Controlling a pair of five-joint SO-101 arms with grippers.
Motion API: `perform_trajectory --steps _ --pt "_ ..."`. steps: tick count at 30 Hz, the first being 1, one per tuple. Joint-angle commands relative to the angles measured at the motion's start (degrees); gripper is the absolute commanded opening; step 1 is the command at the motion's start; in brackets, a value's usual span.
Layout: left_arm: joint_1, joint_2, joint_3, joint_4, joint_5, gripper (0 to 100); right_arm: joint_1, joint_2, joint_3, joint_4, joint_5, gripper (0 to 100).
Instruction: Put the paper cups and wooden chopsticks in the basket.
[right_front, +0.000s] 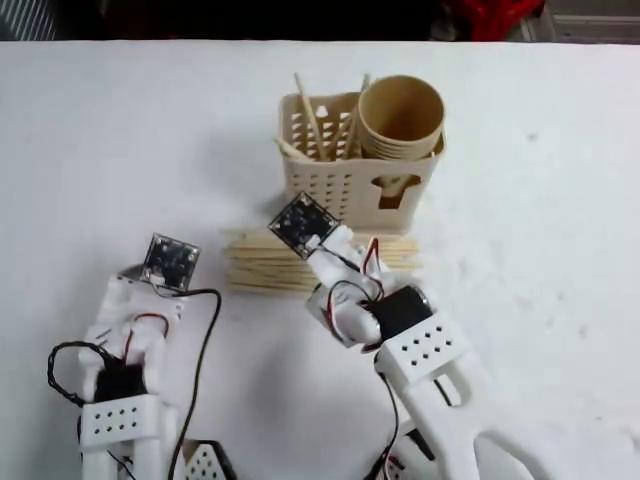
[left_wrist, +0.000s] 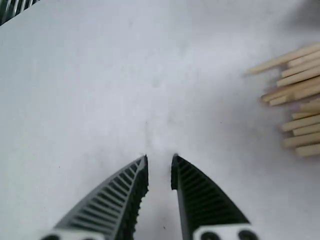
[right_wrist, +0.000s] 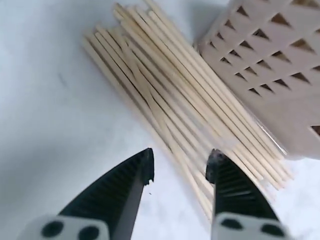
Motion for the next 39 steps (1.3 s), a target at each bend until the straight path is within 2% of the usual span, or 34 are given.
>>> perform_trajectory --steps 1,4,15,20,25,30,32,39 --pt "0.5 -0.7 -0.2 0.3 -0.5 9 -0.1 -1.2 -0.5 -0.1 1.1 17.4" --pt "0.5 -0.7 -0.2 0.3 -0.5 9 -0.3 -1.0 -0.5 0.1 4.7 17.3" --pt "0.5 -0.7 -0.2 0.3 -0.5 9 -0.3 0.1 -2.2 -4.4 5.5 17.3" --pt "0.5 -0.7 -0.2 0.3 -0.5 9 0.0 9.5 -6.4 -5.8 9.2 17.1" --pt "0.5 -0.7 -0.2 0.3 -0.5 9 0.0 22.4 -15.5 -6.6 9.1 8.3" --pt "0.5 -0.7 -0.2 0.3 -0.5 9 -0.2 29.5 -18.8 -5.9 9.0 18.8" --pt "0.5 -0.7 -0.2 0.3 -0.5 9 -0.2 30.5 -19.0 -5.9 9.1 20.0" --pt "0.5 -0.7 -0.2 0.3 -0.5 9 1.9 31.2 -19.3 -9.5 9.1 10.3"
